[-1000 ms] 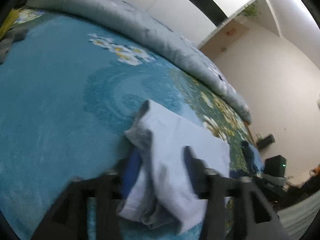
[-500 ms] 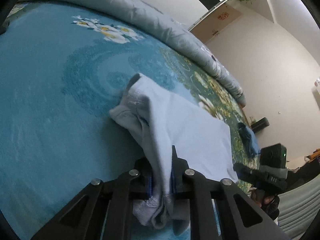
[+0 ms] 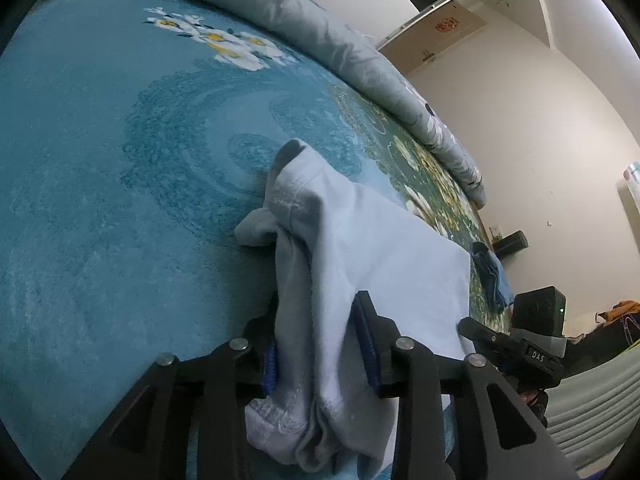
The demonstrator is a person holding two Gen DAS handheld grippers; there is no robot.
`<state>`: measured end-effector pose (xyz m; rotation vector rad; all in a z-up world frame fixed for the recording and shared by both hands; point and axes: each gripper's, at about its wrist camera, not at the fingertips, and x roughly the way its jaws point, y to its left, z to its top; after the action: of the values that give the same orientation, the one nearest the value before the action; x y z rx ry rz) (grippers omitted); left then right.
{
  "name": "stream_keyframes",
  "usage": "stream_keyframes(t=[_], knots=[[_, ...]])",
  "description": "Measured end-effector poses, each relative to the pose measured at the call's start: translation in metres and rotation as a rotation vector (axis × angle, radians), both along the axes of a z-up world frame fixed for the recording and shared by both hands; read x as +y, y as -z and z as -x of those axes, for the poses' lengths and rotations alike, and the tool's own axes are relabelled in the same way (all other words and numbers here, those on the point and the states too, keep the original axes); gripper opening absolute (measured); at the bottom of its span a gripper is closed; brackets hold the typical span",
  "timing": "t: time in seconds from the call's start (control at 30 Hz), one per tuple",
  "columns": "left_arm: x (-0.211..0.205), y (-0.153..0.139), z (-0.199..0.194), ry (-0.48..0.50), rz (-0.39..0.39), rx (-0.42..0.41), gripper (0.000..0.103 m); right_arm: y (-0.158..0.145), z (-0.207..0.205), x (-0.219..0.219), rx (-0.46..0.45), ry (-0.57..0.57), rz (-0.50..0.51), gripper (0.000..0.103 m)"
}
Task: Fold clothes
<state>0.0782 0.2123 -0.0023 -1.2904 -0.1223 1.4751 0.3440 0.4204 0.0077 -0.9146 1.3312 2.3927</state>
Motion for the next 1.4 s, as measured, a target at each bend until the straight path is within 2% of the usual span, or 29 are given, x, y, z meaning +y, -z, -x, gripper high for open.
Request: stream_keyframes(t=[0.07,0.1,0.17,0.23,0.33,0.47,0.67,0.83,0.97,1.07,1.2,1.4], knots=[[0.0,-0.001,-0.001,-0.005,0.006,0.012,0.035,0.0,0.008,-0.003,0.0,0.0,0.003,0.047],[0.0,-0.001,-0.002,-0.011,0.013,0.024,0.033,-0.001,0.012,-0.004,0.0,-0.003,0.001,0.033],[0.0,-0.007,-0.009,-0.015,0.024,0.056,0.013,-0.004,0.019,-0.007,-0.003,-0.016,-0.002,0.017],[0.001,-0.018,-0.019,-0.008,0.024,0.097,0.012,-0.009,0.025,-0.009,-0.006,-0.028,-0.013,0.014],[0.003,-0.036,-0.035,0.01,0.018,0.157,0.012,-0.026,0.022,-0.004,0.013,-0.044,-0.036,0.012],[0.016,-0.065,-0.061,0.063,-0.015,0.202,0.012,-0.051,-0.003,0.01,0.033,-0.044,-0.074,0.012],[0.066,-0.104,-0.113,0.156,-0.069,0.247,0.012,-0.082,-0.06,0.041,0.078,0.005,-0.1,0.012],[0.135,-0.134,-0.171,0.257,-0.103,0.279,0.012,-0.111,-0.123,0.087,0.056,0.06,-0.17,0.012],[0.19,-0.149,-0.22,0.328,-0.122,0.308,0.012,-0.134,-0.175,0.13,0.004,0.108,-0.238,0.012],[0.236,-0.152,-0.26,0.409,-0.111,0.31,0.012,-0.148,-0.212,0.163,-0.039,0.146,-0.272,0.012],[0.297,-0.156,-0.308,0.508,-0.105,0.352,0.012,-0.162,-0.259,0.206,-0.102,0.182,-0.304,0.012],[0.367,-0.153,-0.357,0.542,-0.132,0.345,0.012,-0.167,-0.311,0.269,-0.148,0.225,-0.325,0.012]])
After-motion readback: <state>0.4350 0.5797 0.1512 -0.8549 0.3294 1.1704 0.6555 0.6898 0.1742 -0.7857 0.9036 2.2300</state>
